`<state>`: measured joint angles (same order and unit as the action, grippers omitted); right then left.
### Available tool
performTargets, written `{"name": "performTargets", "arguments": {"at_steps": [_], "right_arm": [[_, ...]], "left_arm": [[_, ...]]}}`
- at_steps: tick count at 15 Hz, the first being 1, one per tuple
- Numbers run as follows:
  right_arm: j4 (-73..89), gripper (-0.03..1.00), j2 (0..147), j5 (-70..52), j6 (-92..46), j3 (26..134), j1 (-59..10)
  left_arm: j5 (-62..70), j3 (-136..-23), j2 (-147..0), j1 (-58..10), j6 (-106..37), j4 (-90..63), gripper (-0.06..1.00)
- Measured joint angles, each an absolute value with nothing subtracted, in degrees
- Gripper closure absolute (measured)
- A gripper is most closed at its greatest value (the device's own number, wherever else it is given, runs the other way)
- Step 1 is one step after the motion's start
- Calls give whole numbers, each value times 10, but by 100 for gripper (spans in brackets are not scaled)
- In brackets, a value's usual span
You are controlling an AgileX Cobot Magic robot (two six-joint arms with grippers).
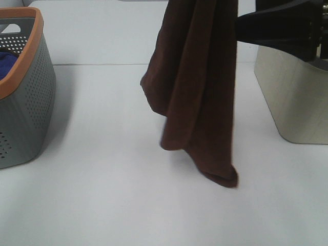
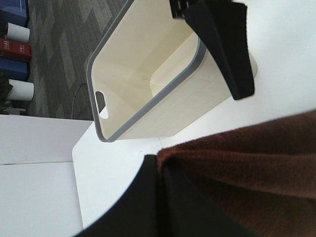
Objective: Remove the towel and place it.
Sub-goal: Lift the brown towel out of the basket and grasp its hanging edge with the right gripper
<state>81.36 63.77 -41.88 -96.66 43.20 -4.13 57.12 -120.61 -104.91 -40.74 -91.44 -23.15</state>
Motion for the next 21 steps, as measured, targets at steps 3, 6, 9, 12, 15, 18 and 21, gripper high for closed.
{"name": "performTargets", "arguments": {"at_steps": [3, 6, 9, 12, 15, 18, 21], "right_arm": [[884, 22, 696, -503, -1029, 433, -41], [899, 22, 704, -523, -1042, 433, -41], [901, 22, 728, -523, -1043, 433, -41], [901, 22, 772, -508, -1069, 433, -41], [901, 22, 816, -496, -1077, 433, -41], [901, 22, 869, -535, -1090, 433, -41], [882, 22, 921, -563, -1098, 433, -41]], "left_arm": [[570, -1206, -1051, -410, -914, -235, 94], [570, -1206, -1051, -410, -914, -236, 94], [570, -1206, -1051, -410, -915, -236, 94], [570, -1206, -1051, -410, -915, -239, 94], [571, -1206, -1051, -410, -915, -239, 94], [571, -1206, -1051, -410, -915, -239, 94], [570, -1206, -1051, -410, -915, -239, 94]]}}
